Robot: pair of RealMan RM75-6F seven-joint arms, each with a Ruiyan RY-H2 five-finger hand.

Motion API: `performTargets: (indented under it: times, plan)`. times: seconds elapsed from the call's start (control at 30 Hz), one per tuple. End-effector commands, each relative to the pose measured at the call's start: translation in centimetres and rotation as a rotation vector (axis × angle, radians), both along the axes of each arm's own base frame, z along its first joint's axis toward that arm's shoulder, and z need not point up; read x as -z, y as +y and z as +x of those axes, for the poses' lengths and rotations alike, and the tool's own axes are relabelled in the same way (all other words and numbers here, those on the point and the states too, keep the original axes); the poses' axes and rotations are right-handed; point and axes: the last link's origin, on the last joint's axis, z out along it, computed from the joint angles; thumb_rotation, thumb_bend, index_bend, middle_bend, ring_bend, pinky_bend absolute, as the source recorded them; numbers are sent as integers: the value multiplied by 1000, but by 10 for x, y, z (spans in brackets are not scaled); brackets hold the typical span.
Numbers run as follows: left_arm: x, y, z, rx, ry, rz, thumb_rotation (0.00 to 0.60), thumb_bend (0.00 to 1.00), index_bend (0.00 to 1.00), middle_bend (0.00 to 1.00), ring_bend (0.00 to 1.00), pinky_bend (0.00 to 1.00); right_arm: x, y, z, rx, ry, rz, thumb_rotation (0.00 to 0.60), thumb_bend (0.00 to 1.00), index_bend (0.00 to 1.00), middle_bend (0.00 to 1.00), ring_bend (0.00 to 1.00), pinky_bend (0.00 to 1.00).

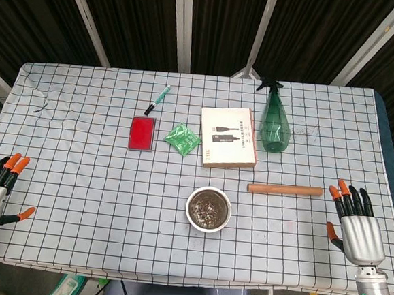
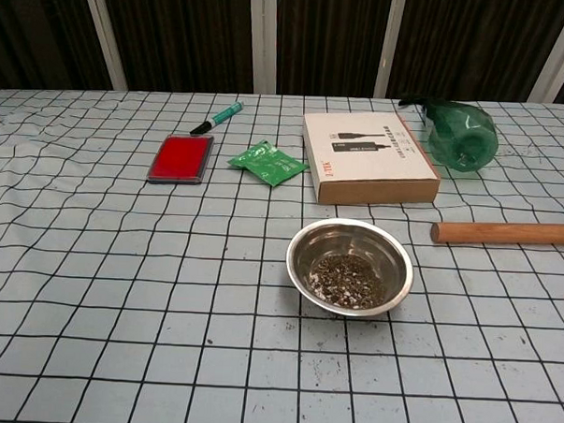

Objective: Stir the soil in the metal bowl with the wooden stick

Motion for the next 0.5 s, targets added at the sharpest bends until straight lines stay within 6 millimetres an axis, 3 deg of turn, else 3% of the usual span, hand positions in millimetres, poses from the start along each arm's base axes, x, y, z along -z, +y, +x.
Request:
performTargets:
  times: [0.03, 0.5]
  plan:
    - [0, 0, 0, 0, 1, 0, 600, 64, 0, 0, 0, 0, 0, 0, 0, -1, 0, 0, 600, 443, 0, 0, 0, 0]
    - [1, 1, 1, 1, 3, 5, 600, 64, 0, 0, 0, 0, 5, -5, 5, -1, -23, 5, 600, 442, 0, 0, 1, 0]
